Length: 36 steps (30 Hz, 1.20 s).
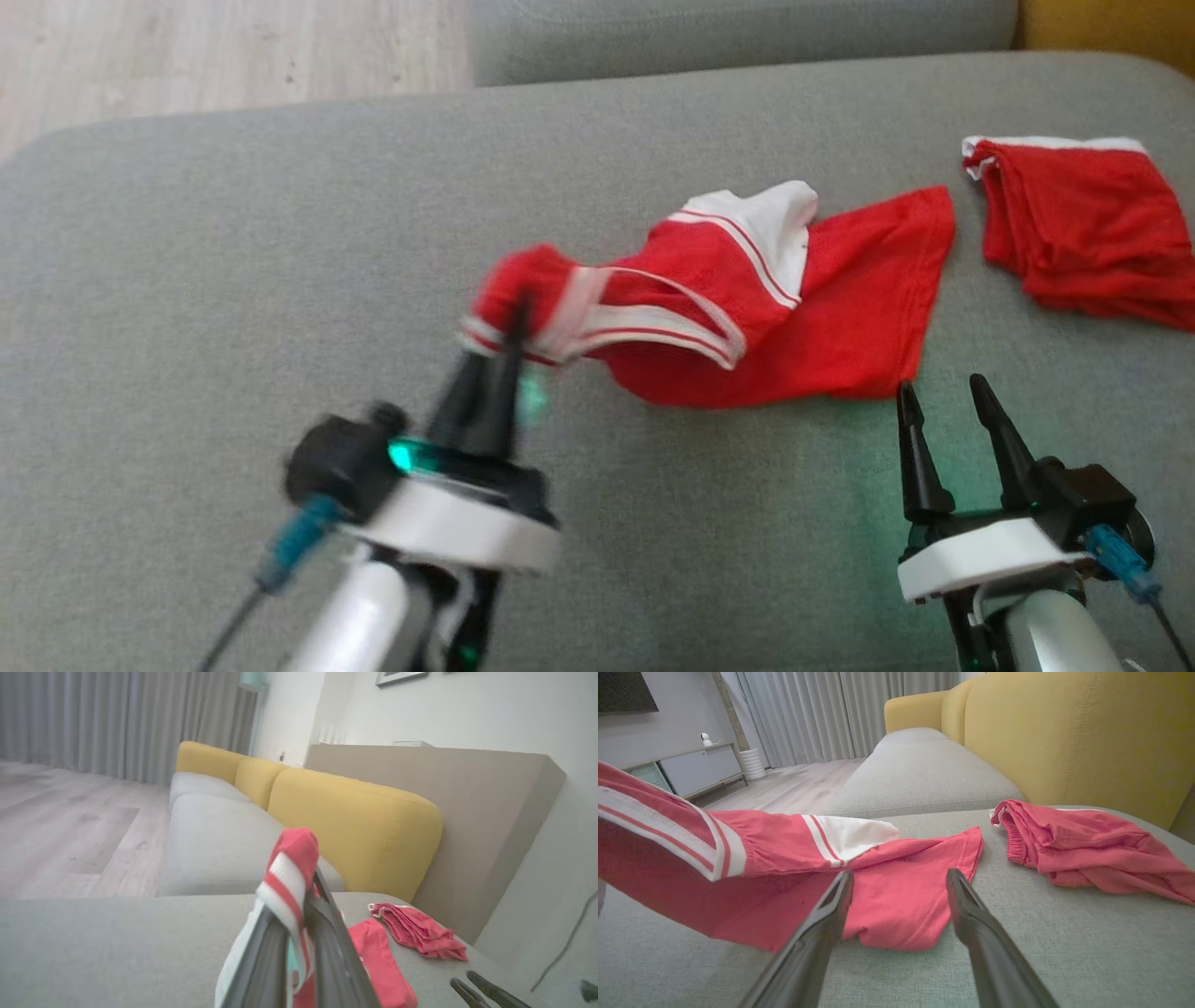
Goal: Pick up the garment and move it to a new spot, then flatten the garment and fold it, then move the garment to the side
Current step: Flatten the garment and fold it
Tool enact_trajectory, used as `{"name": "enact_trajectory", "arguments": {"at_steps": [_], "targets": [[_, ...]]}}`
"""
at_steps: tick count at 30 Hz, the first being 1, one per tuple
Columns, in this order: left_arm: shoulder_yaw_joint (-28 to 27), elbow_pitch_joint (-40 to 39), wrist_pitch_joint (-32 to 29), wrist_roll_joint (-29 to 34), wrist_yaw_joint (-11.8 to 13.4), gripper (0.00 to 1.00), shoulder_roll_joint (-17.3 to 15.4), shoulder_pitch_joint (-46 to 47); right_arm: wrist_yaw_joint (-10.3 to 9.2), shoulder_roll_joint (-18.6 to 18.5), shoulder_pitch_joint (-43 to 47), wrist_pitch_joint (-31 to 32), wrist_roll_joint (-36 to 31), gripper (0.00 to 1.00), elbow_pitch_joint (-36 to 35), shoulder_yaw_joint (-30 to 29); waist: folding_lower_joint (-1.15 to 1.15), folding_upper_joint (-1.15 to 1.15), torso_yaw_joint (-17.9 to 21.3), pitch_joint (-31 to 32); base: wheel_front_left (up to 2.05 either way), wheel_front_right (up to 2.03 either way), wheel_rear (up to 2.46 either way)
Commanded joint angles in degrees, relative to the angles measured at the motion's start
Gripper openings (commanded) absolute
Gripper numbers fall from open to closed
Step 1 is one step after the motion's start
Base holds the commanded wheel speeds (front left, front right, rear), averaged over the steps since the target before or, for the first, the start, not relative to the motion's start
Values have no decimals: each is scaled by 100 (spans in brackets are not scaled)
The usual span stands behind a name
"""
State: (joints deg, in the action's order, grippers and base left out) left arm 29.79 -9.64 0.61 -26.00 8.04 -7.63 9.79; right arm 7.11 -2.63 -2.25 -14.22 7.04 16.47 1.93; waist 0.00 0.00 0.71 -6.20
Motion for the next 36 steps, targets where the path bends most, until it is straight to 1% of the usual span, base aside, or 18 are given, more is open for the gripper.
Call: {"name": "enact_trajectory", "arguments": {"at_steps": [1, 3, 4, 8, 12, 15, 16, 17, 18, 19, 22, 26, 32, 36], "targets": [[-454, 106, 95, -147, 79, 0, -20, 102, 37, -25, -225, -77, -25, 100, -201, 163, 0, 0, 88, -102, 0, 0, 0], [-764, 591, 271, -302, 136, 0, -22, 168, 37, -25, -269, -77, -28, 100, -214, 189, 0, 0, 171, -188, 0, 0, 0], [-764, 591, 271, -302, 136, 0, -22, 168, 37, -25, -269, -77, -28, 100, -214, 189, 0, 0, 171, -188, 0, 0, 0], [-1292, 1633, 630, -574, 270, 0, 44, 372, 37, -25, -336, -77, -49, 100, -230, 169, 0, 0, 310, -345, 0, 0, 0], [-1555, 2555, 887, -728, 251, 0, 50, 594, 37, -25, -372, -77, -68, 100, -248, 158, 0, 0, 402, -481, 0, 0, 0], [-1682, 3087, 1068, -781, 218, 0, 50, 755, 37, -25, -396, -77, -61, 100, -265, 166, 0, 0, 440, -543, 0, 0, 0], [-1702, 3242, 1115, -786, 188, 10, 45, 802, 37, -25, -400, -77, -60, 100, -268, 167, 0, 0, 446, -555, 0, 0, 0], [-1710, 3388, 1162, -763, 169, 31, 28, 850, 37, -25, -402, -77, -59, 100, -270, 168, 0, 0, 451, -564, 0, 0, 0], [-1709, 3513, 1206, -731, 151, 68, 15, 894, 37, -25, -402, -77, -58, 100, -270, 170, 0, 0, 453, -567, 0, 0, 0], [-1709, 3616, 1247, -709, 123, 100, 12, 934, 37, -25, -400, -77, -57, 100, -269, 171, 0, 0, 451, -565, 0, 0, 0], [-1695, 3797, 1353, -603, 48, 100, 23, 1022, 37, -25, -373, -77, -58, 100, -244, 156, 0, 0, 410, -509, 0, 0, 0], [-1524, 3597, 1422, -274, -60, 100, 87, 1140, 37, -25, -315, -77, -68, 100, -190, 155, 0, 0, 301, -341, 0, 0, 0], [-892, 3031, 1436, 329, -250, 100, 255, 1054, 37, -25, -252, -78, -42, 100, -118, 251, 0, 0, 253, -78, 0, 0, 0], [-441, 2913, 1437, 479, -339, 100, 357, 942, 37, -25, -244, -78, -42, 100, -116, 291, 0, 0, 320, -45, 0, 0, 0]]}}
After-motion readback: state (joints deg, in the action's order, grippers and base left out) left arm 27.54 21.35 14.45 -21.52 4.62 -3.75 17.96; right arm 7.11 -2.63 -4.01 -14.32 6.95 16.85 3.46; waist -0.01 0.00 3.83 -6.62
